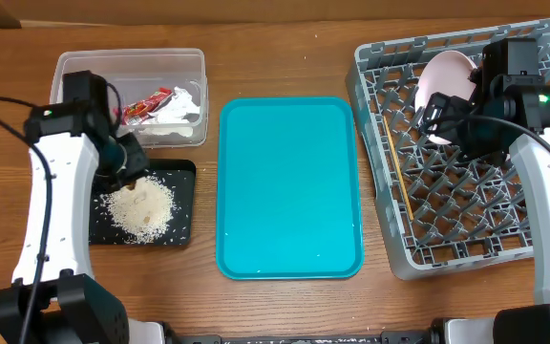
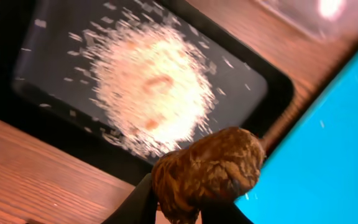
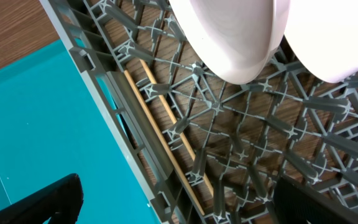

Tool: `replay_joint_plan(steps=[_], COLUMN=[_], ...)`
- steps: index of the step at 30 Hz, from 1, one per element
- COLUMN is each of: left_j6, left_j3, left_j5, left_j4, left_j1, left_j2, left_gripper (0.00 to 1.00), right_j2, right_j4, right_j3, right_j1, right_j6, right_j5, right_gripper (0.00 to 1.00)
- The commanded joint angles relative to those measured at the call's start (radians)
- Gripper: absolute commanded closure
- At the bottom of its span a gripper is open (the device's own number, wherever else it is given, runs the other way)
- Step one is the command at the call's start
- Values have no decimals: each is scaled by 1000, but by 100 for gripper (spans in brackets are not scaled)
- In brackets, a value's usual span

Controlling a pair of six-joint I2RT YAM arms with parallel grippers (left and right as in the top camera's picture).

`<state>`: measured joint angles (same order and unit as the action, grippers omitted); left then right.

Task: Sort waste into correct bins and load items into the dishwasher
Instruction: 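Carry the food scrap left and drop it onto the black tray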

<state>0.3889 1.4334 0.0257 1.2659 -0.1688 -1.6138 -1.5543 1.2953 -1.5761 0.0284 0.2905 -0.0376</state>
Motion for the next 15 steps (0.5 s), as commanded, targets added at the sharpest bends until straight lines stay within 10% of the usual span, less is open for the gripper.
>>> replay_joint_plan(steps=[1,15], left_j6=[88,228], left_j3=[7,-151], left_j5=[135,322], left_j4=[-22,-187], left_j1=[-32,-60], left_j2=[2,-102], left_gripper=[74,75], right_j2=[1,1], right_j4=[-3,-3], right_j3=[0,0], right_j1=[2,2], right_j6=[-3,-3], right_j5=[-2,-2], right_gripper=[0,0])
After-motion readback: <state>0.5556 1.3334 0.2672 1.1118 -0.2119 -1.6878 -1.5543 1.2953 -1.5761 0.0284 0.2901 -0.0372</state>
